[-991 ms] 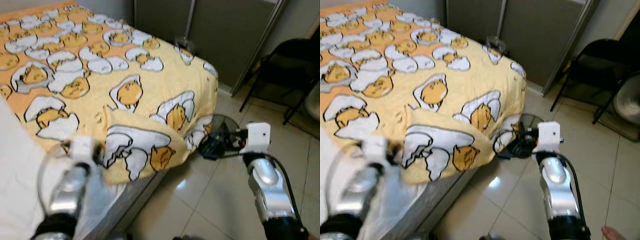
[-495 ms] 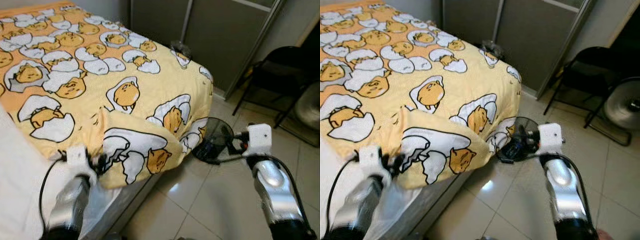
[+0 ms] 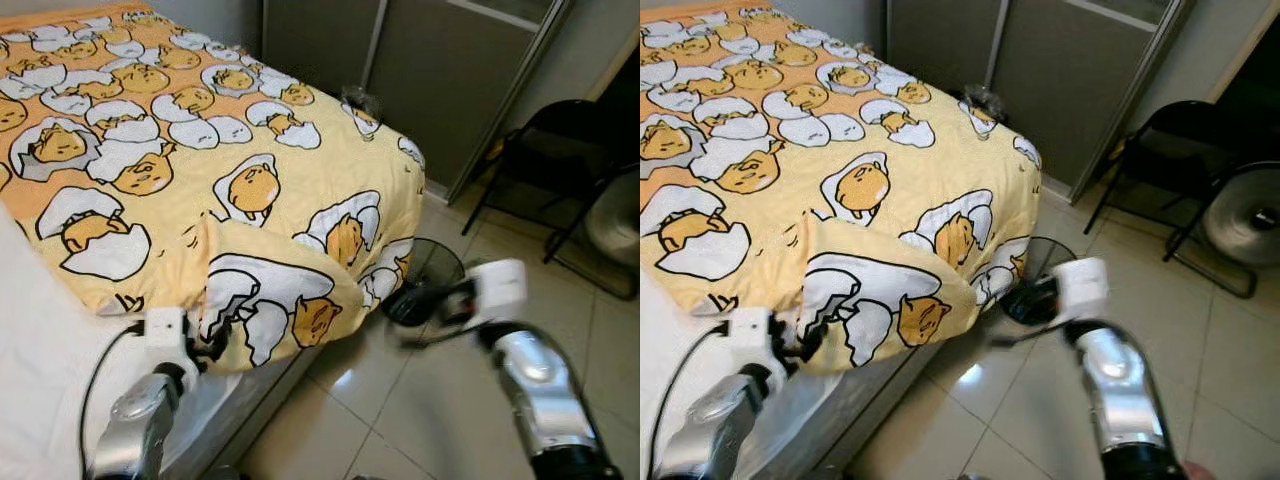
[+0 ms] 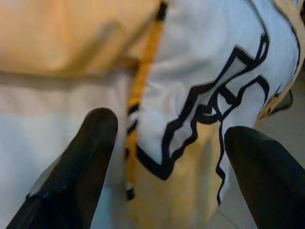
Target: Clean up the room
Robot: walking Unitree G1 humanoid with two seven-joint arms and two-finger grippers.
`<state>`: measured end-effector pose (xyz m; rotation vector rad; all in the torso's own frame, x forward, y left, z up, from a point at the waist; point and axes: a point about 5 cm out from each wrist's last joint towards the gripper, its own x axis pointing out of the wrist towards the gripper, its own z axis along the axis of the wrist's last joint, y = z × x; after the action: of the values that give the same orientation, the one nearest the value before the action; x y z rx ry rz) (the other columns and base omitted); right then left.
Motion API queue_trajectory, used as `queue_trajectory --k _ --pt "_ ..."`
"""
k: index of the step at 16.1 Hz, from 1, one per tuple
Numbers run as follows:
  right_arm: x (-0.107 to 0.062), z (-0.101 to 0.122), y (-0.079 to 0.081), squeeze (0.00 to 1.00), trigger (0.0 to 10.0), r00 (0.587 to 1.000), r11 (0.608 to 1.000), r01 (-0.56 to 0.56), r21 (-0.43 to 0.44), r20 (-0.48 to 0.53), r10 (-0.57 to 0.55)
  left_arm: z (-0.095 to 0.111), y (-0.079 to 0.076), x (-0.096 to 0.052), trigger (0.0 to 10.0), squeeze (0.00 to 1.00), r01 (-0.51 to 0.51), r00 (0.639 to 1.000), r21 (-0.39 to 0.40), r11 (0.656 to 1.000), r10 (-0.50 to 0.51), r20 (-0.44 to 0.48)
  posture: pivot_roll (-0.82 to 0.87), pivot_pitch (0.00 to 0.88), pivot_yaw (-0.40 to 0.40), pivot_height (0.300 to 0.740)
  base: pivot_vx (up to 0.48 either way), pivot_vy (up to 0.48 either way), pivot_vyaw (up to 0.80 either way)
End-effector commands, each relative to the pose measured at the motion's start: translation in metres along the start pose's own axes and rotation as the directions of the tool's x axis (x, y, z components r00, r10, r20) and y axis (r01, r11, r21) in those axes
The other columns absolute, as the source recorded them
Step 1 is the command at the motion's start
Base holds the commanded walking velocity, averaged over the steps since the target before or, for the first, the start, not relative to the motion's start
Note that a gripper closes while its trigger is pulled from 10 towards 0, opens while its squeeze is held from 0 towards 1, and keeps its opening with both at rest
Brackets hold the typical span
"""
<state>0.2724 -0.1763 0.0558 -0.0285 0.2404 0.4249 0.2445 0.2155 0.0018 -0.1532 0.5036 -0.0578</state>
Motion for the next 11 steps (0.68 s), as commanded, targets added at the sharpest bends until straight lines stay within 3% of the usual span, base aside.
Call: queue_trajectory --k 1,4,7,8,11 --pt "0.003 0.0 0.008 0.02 10.0 0.994 0.994 -0.108 0.012 -0.033 0.109 0.0 -0.006 0.006 10.0 1.0 0.022 1.0 0.028 0.999 -0.021 -0.014 -0.06 0.0 -0.13 0.736 0.0 0.0 0.0" --pt "0.006 0.002 0.004 0.02 10.0 0.991 0.992 -0.126 -0.025 -0.044 0.125 0.004 -0.005 0.012 10.0 1.0 0.014 1.0 0.074 0.997 -0.013 -0.009 -0.07 0.0 -0.131 0.736 0.0 0.0 0.0" --pt "-0.001 -0.002 -0.001 0.02 10.0 0.99 0.991 -0.127 -0.031 -0.071 0.124 -0.005 0.007 0.012 10.0 1.0 -0.032 0.998 0.085 0.996 0.036 -0.044 -0.07 0.0 -0.129 0.736 0.0 0.0 0.0" --pt "-0.004 -0.006 0.003 0.02 10.0 0.984 0.987 -0.159 -0.025 -0.092 0.156 -0.017 0.006 0.012 10.0 1.0 -0.017 0.996 0.081 0.997 0.024 -0.087 -0.08 0.0 -0.132 0.736 0.0 0.0 0.0" --pt "-0.004 -0.005 0.006 0.02 10.0 0.98 0.983 -0.18 -0.021 -0.094 0.178 -0.027 -0.004 0.016 10.0 1.0 -0.01 0.992 0.053 0.999 0.017 -0.124 -0.08 0.014 -0.15 0.736 0.0 0.0 0.0"
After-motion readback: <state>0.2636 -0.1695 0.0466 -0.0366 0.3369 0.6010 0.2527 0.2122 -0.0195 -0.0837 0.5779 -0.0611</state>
